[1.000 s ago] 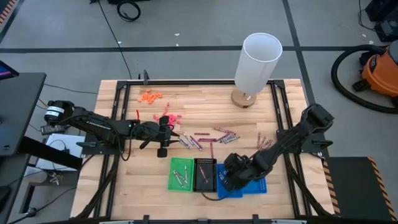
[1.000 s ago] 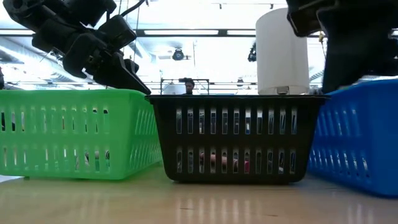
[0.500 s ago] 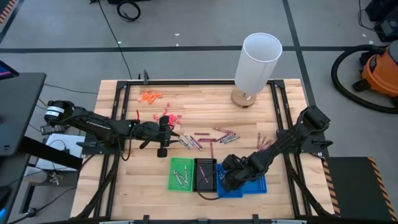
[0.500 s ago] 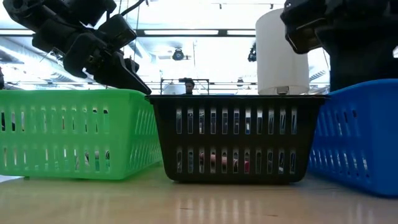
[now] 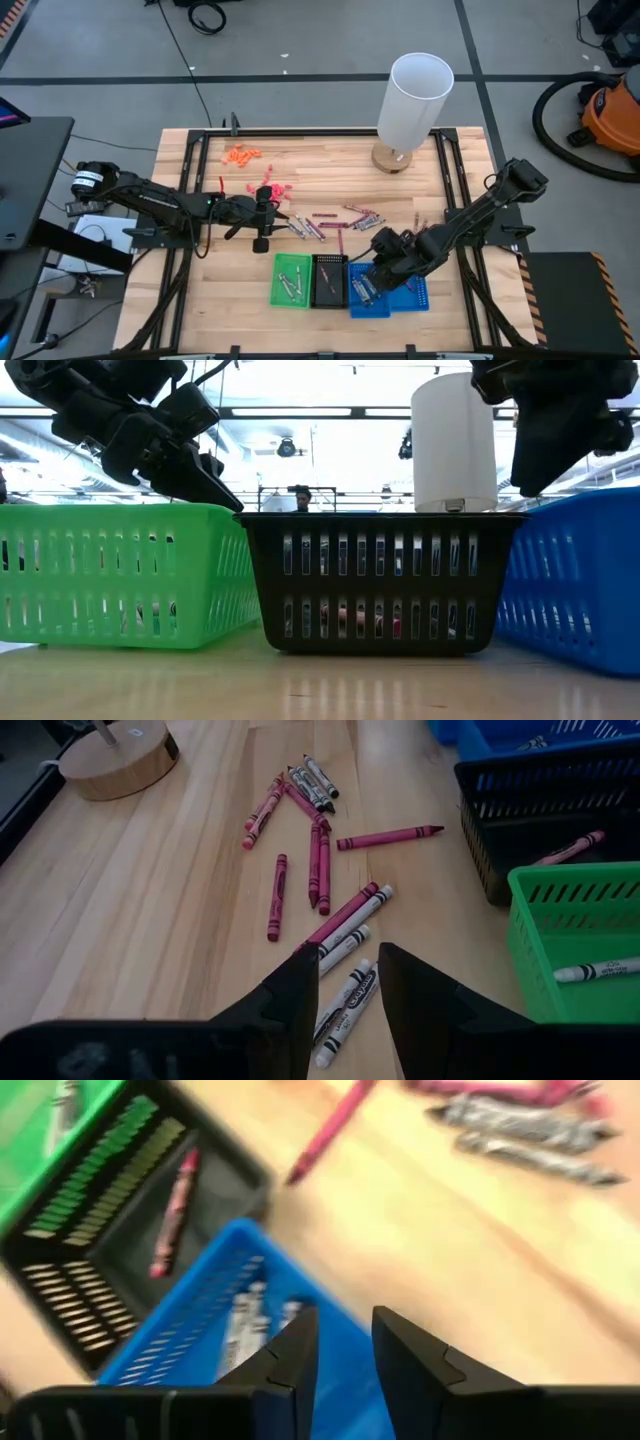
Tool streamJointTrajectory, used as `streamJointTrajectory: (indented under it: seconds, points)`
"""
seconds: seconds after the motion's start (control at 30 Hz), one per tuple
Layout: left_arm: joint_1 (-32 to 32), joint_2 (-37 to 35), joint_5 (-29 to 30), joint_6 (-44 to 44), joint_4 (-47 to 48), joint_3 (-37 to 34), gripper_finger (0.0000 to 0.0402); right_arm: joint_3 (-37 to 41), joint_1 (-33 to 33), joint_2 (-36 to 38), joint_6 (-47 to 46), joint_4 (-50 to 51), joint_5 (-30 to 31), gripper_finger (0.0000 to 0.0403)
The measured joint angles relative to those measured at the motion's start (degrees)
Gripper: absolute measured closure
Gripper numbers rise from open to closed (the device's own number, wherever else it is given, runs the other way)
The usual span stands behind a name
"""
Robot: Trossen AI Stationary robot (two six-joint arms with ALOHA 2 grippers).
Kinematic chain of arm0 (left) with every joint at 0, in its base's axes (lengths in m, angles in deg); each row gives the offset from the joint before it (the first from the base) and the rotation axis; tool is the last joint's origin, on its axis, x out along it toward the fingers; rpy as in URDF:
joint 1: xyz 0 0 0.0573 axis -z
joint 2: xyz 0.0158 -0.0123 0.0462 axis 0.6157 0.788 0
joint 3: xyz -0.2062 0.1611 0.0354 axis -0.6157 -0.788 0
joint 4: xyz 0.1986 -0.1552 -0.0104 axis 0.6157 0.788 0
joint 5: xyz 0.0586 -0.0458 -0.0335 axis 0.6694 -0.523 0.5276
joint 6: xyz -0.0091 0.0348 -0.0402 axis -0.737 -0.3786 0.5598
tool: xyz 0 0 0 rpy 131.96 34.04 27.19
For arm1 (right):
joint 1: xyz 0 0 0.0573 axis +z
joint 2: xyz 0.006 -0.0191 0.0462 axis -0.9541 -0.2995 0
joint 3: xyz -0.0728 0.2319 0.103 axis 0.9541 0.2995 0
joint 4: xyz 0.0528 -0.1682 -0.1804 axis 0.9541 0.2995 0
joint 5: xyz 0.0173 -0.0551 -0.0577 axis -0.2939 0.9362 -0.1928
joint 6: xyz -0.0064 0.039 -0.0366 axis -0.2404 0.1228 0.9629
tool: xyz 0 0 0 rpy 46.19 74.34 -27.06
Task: Sort crayons
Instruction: Put the pink crayon into the black bin
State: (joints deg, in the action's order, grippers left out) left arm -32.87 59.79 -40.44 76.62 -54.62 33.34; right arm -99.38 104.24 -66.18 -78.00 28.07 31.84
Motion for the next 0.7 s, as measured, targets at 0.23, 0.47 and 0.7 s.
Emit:
streamJointTrajectory:
  seconds: [0.23,0.47,0.7]
  points:
    - [-0.02,0.00,0.00,-0.76,0.00,0.00,0.0285,0.00,-2.31,1.94,0.05,11.45,0.22,0.0298]
    - [0.00,0.00,0.02,-2.21,0.00,-0.02,0.0285,0.00,-4.38,4.58,1.92,19.34,1.18,0.0299]
    - [0.00,0.00,0.00,-2.23,0.02,-0.04,0.0285,2.31,-6.71,7.89,3.33,21.13,1.72,0.0299]
